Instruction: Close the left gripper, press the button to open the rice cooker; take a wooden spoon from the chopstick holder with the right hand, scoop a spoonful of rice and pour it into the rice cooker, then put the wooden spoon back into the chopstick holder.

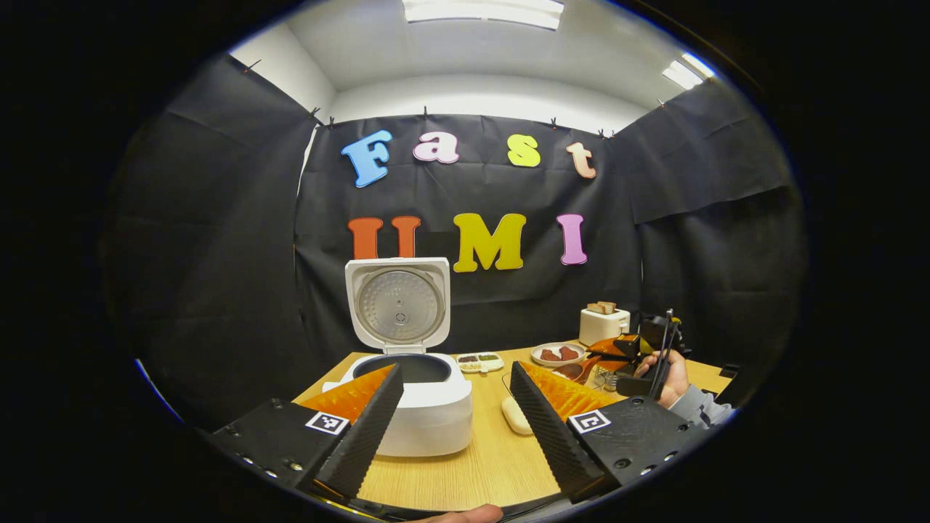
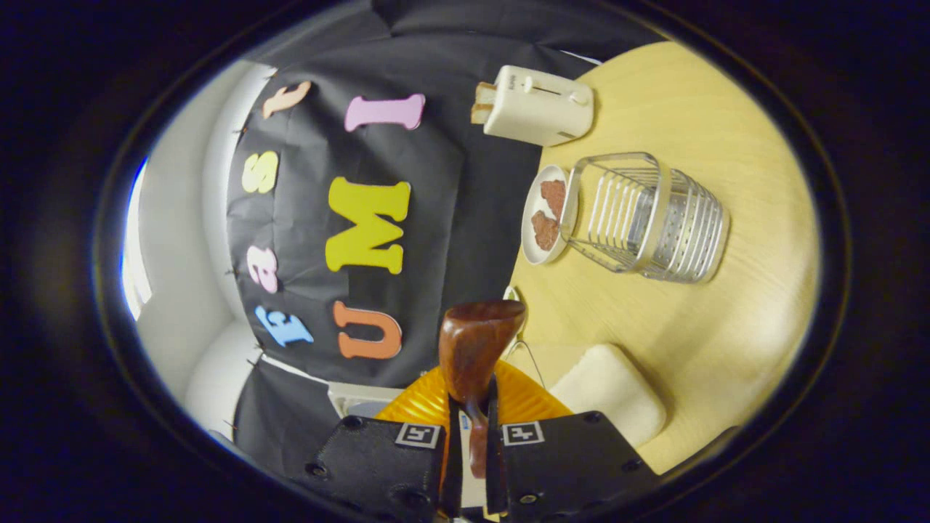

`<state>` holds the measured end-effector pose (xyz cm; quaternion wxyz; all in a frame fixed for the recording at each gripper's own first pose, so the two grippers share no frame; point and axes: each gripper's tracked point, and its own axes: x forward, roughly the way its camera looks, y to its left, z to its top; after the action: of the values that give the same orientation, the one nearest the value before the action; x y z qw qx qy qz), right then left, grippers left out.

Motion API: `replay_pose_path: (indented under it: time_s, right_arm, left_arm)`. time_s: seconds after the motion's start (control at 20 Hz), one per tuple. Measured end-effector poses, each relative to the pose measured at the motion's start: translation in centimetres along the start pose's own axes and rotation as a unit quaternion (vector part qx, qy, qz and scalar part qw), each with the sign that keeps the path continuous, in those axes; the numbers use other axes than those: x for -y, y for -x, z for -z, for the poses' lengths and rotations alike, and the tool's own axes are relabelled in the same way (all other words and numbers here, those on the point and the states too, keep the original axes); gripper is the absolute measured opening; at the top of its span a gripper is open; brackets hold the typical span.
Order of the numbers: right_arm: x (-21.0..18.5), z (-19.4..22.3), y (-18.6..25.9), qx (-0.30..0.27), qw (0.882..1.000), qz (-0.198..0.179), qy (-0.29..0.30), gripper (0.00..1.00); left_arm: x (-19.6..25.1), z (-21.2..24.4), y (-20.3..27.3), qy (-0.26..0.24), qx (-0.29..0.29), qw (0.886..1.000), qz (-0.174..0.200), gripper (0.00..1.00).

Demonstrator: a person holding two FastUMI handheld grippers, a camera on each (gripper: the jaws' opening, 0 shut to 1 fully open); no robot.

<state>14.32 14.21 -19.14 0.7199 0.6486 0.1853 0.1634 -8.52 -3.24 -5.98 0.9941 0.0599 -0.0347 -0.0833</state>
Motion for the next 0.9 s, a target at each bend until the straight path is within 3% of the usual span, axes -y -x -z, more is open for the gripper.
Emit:
replay_pose_path:
  time_s: [0.2,0.25,0.35,0.65,0.9]
  right_arm:
    - [-0.8,-0.7,0.6,0.004,0.995,-0.027,-0.093,0.17]
    - [-1.5,-0.7,0.8,0.004,0.993,-0.042,-0.114,0.22]
    - [-2.6,0.0,0.9,-0.006,0.989,-0.063,-0.132,0.17]
    - [-4.8,2.7,0.8,-0.018,0.994,-0.063,-0.085,0.17]
    - [-7.7,6.7,-1.7,-0.044,0.997,-0.061,-0.031,0.17]
  left_arm:
    - [-0.6,-0.2,0.6,-0.013,0.003,1.000,-0.002,0.95]
    - [-0.8,0.0,0.8,-0.016,0.000,1.000,-0.004,0.95]
    - [-0.8,0.4,1.1,-0.019,-0.004,1.000,-0.002,0.95]
    - [-1.2,0.2,2.0,-0.018,0.000,1.000,0.004,0.95]
    - [-3.1,0.5,3.5,-0.018,0.005,1.000,0.005,0.95]
